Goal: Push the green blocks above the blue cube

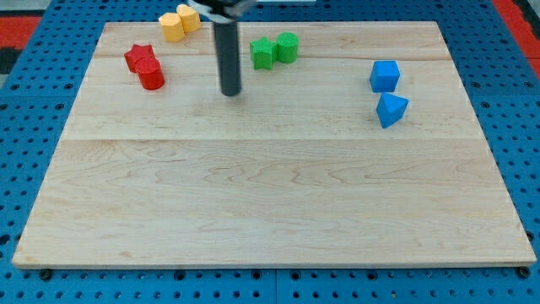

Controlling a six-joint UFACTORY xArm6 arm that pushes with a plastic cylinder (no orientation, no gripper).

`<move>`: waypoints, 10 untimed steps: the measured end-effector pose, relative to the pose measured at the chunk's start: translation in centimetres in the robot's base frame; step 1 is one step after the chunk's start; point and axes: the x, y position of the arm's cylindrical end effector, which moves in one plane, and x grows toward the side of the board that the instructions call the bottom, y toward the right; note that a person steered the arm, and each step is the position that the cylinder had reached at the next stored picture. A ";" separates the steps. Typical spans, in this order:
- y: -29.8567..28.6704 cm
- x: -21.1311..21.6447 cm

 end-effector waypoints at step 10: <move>18.9 -10.0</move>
